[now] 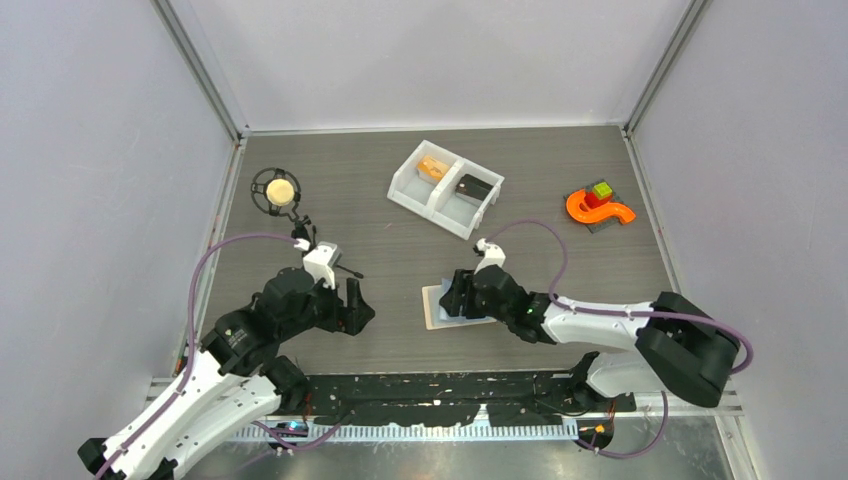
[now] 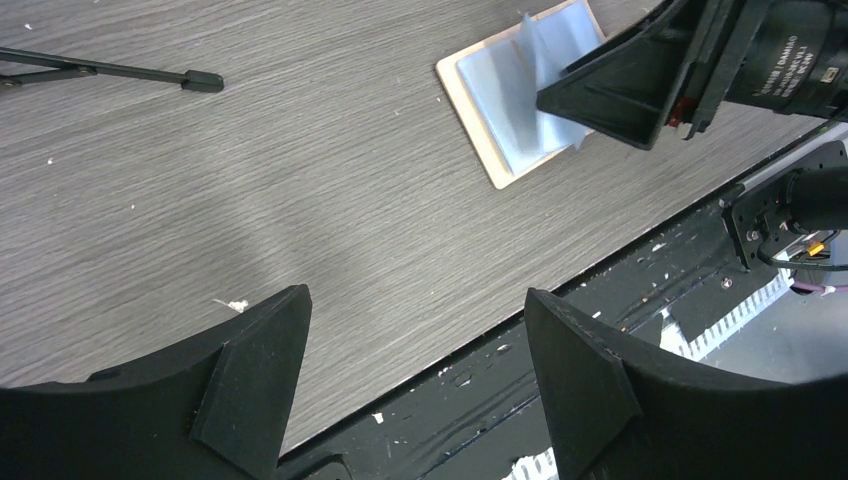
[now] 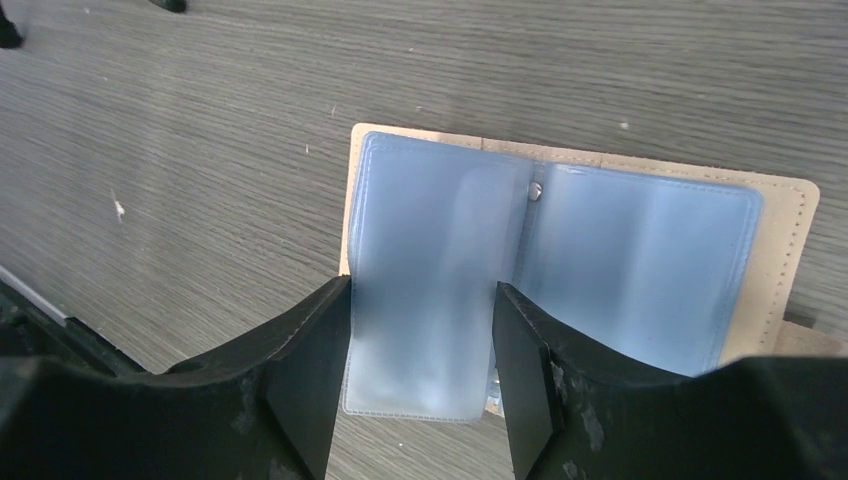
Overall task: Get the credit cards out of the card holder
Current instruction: Remove the credit card from the storage box.
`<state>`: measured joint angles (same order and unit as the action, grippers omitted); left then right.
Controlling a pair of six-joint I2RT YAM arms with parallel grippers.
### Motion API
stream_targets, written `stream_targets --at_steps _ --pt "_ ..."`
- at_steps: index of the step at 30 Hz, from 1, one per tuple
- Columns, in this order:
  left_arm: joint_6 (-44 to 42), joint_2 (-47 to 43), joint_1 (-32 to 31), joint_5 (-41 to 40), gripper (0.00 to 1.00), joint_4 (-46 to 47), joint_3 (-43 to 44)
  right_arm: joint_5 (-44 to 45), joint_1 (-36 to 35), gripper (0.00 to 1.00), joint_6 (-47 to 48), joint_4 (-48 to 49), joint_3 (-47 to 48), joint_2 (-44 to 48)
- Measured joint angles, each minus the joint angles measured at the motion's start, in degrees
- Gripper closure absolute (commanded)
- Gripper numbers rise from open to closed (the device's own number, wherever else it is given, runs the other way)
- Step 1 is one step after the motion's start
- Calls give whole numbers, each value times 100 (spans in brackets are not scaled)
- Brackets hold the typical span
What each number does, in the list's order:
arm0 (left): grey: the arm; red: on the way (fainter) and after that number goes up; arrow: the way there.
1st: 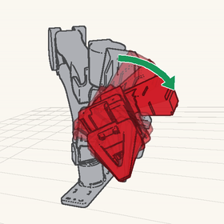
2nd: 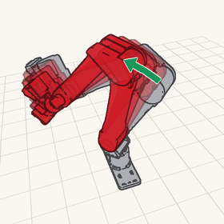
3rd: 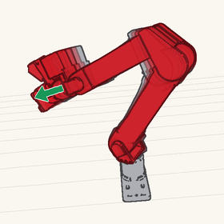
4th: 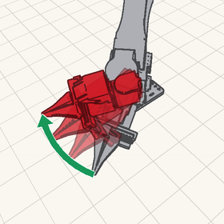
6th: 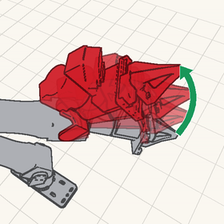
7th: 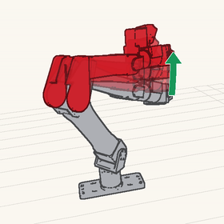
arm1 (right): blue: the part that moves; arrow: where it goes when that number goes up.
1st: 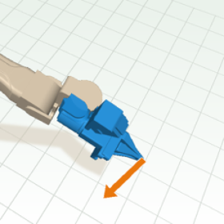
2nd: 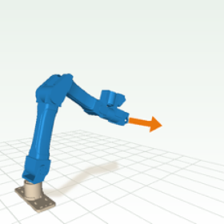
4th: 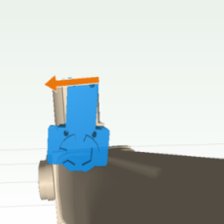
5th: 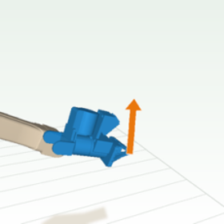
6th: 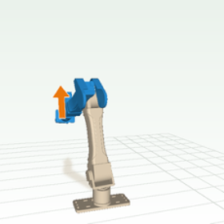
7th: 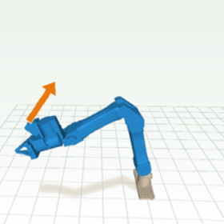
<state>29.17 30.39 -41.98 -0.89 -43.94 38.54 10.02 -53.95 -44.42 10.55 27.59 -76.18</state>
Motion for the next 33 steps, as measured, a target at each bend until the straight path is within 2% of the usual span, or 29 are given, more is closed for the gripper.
stream_targets --at_steps 6,14,23,28,33 --pt "63 37 0 -11 19 42 0 -337 645 34 -37 448 -793 761" --pt "105 210 0 -4 19 46 33 -575 1445 32 -59 505 -1344 1690" --pt "162 361 0 7 19 85 120 -98 1646 37 116 -999 -1119 3132" --pt "157 365 0 7 19 85 120 116 1596 36 284 -1565 -625 3051" --pt "136 264 0 4 19 83 120 463 992 30 367 -1906 -223 2312"
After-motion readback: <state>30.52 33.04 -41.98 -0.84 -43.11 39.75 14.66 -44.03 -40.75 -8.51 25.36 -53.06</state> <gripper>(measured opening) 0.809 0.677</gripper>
